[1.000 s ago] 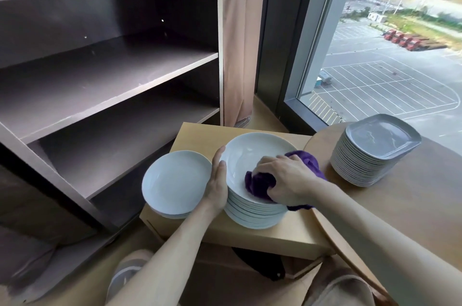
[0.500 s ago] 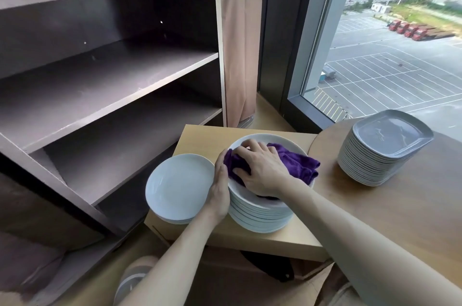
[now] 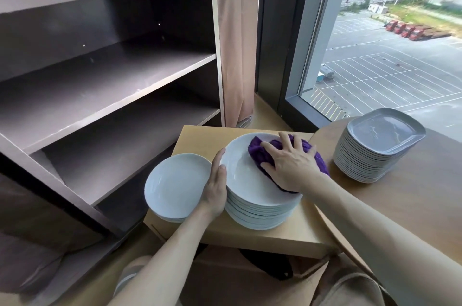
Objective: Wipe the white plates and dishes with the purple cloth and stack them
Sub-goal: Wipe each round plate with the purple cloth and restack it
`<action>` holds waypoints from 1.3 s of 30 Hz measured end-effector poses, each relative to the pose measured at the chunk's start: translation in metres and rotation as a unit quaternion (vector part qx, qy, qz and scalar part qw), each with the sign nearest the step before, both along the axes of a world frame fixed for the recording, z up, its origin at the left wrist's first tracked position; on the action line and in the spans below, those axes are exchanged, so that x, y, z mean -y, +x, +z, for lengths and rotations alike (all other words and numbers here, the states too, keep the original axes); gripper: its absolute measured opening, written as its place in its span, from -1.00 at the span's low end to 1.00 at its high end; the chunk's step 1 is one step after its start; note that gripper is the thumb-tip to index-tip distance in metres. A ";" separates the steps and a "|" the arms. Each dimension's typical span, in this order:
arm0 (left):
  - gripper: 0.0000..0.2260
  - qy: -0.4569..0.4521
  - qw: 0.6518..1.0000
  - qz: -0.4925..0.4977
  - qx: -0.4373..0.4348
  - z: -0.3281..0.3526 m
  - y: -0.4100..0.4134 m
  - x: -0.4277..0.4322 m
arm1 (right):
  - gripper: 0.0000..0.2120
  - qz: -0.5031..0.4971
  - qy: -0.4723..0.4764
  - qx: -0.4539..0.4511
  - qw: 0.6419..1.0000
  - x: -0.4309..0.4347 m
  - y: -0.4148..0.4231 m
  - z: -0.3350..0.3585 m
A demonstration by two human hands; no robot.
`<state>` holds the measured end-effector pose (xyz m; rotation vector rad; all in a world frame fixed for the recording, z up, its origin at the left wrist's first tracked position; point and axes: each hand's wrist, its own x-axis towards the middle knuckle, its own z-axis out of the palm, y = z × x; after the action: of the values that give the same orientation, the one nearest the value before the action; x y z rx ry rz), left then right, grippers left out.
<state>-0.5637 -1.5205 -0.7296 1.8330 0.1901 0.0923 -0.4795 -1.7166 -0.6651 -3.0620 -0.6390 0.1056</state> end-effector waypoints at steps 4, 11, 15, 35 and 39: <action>-0.66 -0.008 1.000 0.000 0.007 -0.002 0.000 0.001 | -0.53 0.016 0.000 0.061 0.998 0.010 -0.030 -0.003; -0.61 -0.072 0.997 -0.008 -0.007 0.008 -0.001 0.004 | -0.54 0.077 0.079 0.000 0.994 -0.008 -0.052 0.004; -0.48 -0.125 0.991 -0.030 -0.020 0.016 -0.004 -0.001 | -0.57 0.111 0.107 -0.018 0.988 -0.025 -0.049 0.003; -0.42 -0.034 0.997 -0.056 -0.048 0.014 -0.002 -0.009 | -0.45 0.016 -0.068 0.099 0.993 -0.009 0.012 0.012; -0.42 -0.029 0.997 -0.060 -0.041 0.012 -0.002 -0.007 | -0.60 0.027 -0.098 0.084 0.991 0.010 0.003 0.019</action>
<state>-0.5654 -1.5136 -0.7173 1.7874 0.1390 -0.0722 -0.4769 -1.7268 -0.6466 -3.2684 -0.7624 -0.0965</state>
